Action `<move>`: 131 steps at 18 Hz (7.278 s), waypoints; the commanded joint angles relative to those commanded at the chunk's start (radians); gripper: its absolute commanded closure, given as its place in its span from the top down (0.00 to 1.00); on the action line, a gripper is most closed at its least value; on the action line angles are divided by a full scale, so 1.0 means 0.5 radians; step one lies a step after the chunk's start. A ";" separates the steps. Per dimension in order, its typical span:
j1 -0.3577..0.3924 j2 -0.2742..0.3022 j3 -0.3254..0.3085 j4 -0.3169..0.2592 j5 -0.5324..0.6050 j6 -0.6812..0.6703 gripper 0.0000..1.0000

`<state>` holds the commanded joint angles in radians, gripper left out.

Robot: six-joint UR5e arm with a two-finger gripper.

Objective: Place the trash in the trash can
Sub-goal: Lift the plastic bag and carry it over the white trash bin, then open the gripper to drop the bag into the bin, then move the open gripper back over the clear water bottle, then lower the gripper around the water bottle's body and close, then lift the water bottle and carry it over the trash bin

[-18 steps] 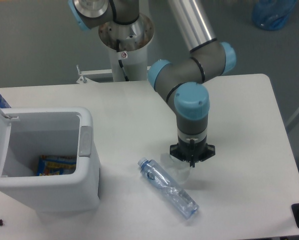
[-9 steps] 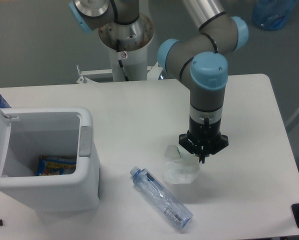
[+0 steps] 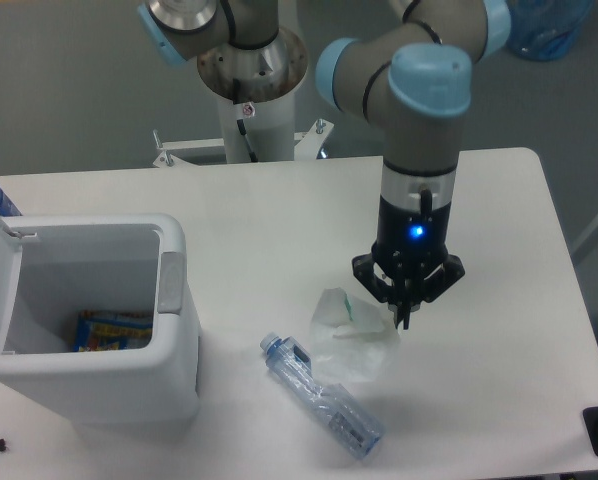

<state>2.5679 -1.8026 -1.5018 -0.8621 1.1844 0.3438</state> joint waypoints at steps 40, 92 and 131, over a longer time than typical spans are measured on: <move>-0.142 0.252 -0.218 0.055 -0.083 -0.445 1.00; -0.239 -1.039 0.261 0.061 0.484 -0.467 1.00; -0.270 -0.853 0.279 0.086 0.515 -0.387 0.59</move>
<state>2.4329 -2.2290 -1.3621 -0.8192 1.4420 0.1503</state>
